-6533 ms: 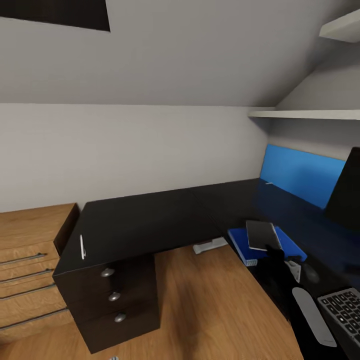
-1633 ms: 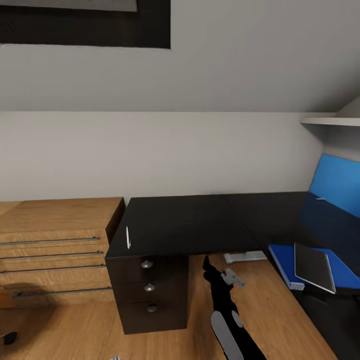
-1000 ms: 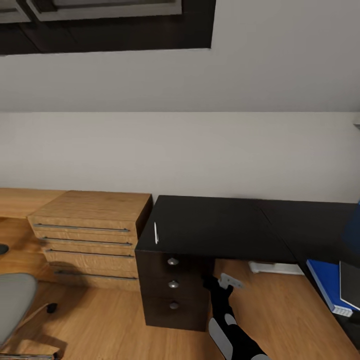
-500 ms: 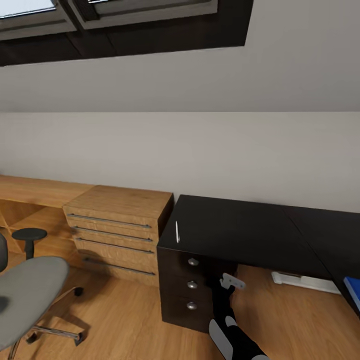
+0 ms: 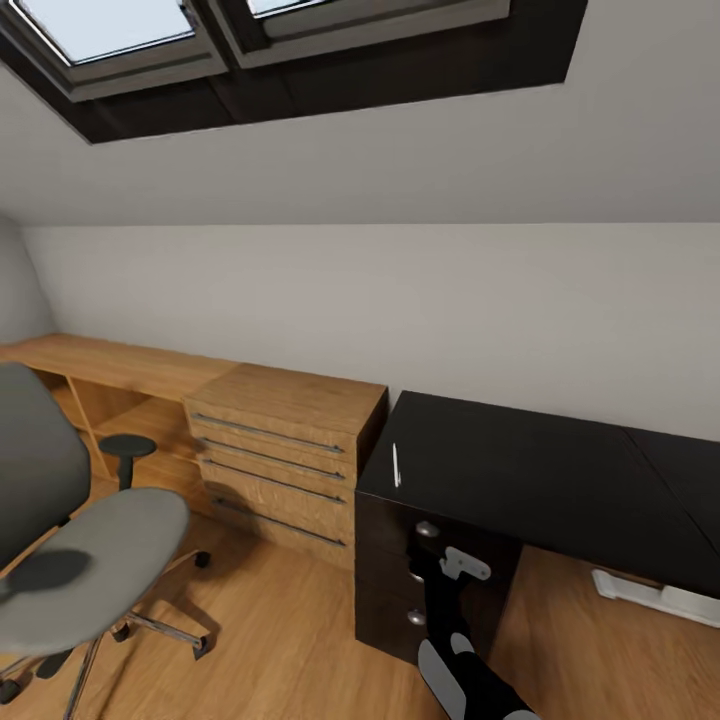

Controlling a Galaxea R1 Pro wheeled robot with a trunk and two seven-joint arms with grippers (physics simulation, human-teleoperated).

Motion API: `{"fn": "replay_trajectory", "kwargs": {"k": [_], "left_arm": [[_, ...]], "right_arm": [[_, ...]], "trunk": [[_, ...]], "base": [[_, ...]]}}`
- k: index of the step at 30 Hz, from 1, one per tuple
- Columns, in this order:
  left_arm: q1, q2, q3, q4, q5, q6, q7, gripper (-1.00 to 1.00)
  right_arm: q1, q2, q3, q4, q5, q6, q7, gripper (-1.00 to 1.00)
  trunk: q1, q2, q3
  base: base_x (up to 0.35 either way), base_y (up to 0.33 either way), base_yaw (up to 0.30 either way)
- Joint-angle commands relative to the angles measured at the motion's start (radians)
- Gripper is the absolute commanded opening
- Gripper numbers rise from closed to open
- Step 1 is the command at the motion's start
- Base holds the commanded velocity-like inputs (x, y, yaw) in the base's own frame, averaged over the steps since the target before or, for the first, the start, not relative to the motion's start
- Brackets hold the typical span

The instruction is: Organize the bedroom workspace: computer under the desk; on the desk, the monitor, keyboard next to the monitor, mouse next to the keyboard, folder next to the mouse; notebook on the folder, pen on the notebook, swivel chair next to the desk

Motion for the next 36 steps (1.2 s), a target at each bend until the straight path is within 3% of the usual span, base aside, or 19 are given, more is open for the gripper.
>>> {"fn": "replay_trajectory", "kwargs": {"k": [1, 6, 10, 16, 20, 27, 28, 29, 34, 36], "left_arm": [[-0.002, 0.001, -0.005, -0.001, 0.007, -0.006, 0.004, 1.0], [-0.002, 0.001, -0.005, -0.001, 0.007, -0.006, 0.004, 1.0], [-0.002, 0.001, -0.005, -0.001, 0.007, -0.007, 0.004, 1.0], [-0.002, 0.001, -0.005, -0.002, 0.005, -0.008, 0.004, 1.0], [-0.002, 0.001, -0.005, -0.002, 0.005, -0.008, 0.004, 1.0], [-0.002, 0.001, -0.005, -0.002, 0.004, -0.008, 0.004, 1.0], [-0.002, 0.001, -0.005, -0.002, 0.004, -0.008, 0.004, 1.0], [-0.002, 0.001, -0.005, -0.002, 0.004, -0.008, 0.004, 1.0], [-0.002, 0.001, -0.005, -0.002, 0.004, -0.008, 0.004, 1.0], [-0.002, 0.001, -0.005, -0.002, 0.004, -0.008, 0.004, 1.0]], "right_arm": [[-0.001, 0.0, 0.004, 0.001, -0.001, -0.003, -0.007, 1.0], [-0.001, 0.0, 0.005, -0.001, -0.001, -0.003, -0.005, 1.0], [-0.003, 0.0, 0.004, -0.023, 0.0, 0.086, -0.03, 1.0], [-0.005, 0.0, 0.038, -0.32, 0.039, 0.538, -0.241, 1.0], [-0.002, 0.0, 0.044, -0.476, 0.044, 0.739, -0.32, 1.0], [0.004, 0.0, 0.048, -0.588, 0.035, 0.825, -0.386, 1.0], [0.004, 0.0, 0.06, -0.605, 0.036, 0.964, -0.499, 1.0], [0.004, 0.0, 0.062, -0.615, 0.036, 1.014, -0.529, 1.0], [0.004, -0.003, 0.075, -0.683, 0.037, 1.097, -0.568, 1.0], [0.005, -0.021, 0.121, -0.7, 0.038, 1.104, -0.561, 1.0]], "trunk": [[0.0, -0.001, -0.001], [0.0, -0.001, -0.001], [0.0, -0.001, -0.001], [0.0, -0.001, -0.001], [0.0, -0.001, -0.001], [0.0, -0.001, -0.001], [0.0, -0.001, -0.001], [0.0, -0.001, -0.001], [0.0, -0.001, -0.001], [0.0, -0.001, -0.001]], "base": [[0.0, 0.0, 0.098], [0.0, 0.0, 0.037], [0.0, 0.0, 0.005], [0.0, 0.0, 0.0], [0.0, 0.0, 0.0], [0.0, 0.0, 0.0], [0.0, 0.0, 0.0], [0.0, 0.0, 0.0], [0.0, 0.0, 0.0], [0.0, 0.0, 0.0]]}}
